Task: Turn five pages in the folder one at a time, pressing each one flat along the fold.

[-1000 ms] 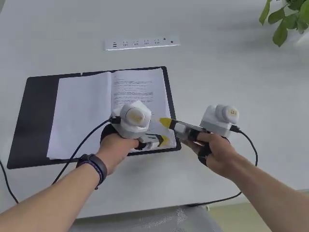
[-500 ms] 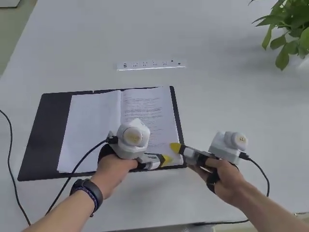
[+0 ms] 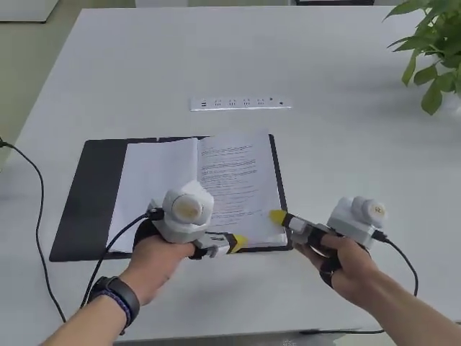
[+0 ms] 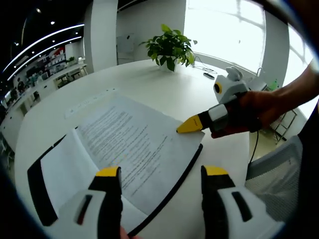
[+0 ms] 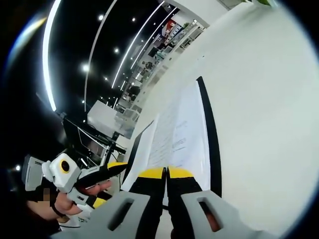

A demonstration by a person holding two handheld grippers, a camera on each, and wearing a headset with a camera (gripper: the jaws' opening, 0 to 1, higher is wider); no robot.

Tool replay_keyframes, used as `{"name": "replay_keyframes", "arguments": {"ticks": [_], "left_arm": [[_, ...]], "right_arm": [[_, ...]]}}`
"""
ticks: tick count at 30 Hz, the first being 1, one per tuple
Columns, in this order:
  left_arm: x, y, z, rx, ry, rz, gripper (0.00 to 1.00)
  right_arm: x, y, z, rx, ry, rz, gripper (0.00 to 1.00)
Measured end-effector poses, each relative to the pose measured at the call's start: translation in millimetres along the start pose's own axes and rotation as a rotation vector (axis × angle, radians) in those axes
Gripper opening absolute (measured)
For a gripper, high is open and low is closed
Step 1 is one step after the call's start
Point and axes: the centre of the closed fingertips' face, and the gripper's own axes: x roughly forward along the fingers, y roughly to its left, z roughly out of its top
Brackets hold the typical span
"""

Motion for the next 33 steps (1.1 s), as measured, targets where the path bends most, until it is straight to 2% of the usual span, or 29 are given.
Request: {"name": "replay_keyframes", "arguments": {"ticks": [4,9,18,24,33], "left_arm": [[-14.2,5.7,-5.8,0.015,-0.001,0.02,0.64],[-34.7,21.0,-8.0,-0.024,-0.035,0.06,0.66],[-68.1,50.3,-11.4,-0.033,-0.072,0.118,0.66],[-88.6,68.0,-16.2,-0.055,-0.097,0.152,0.66],[-113.3,83.5,-31.3,-0.084,-0.113,0.187,0.67]], "right_arm": [[-0.7,6.3,2.2,-0.001,-0.018,0.006,0.0],[0.6,16.9,5.6,-0.005,-0.041,0.012,0.0],[5.4,39.8,12.8,-0.045,-0.062,0.039,0.0],[10.0,60.3,16.7,-0.087,-0.067,0.068,0.0],[27.4,106.9,17.8,-0.161,-0.056,0.142,0.0]]}}
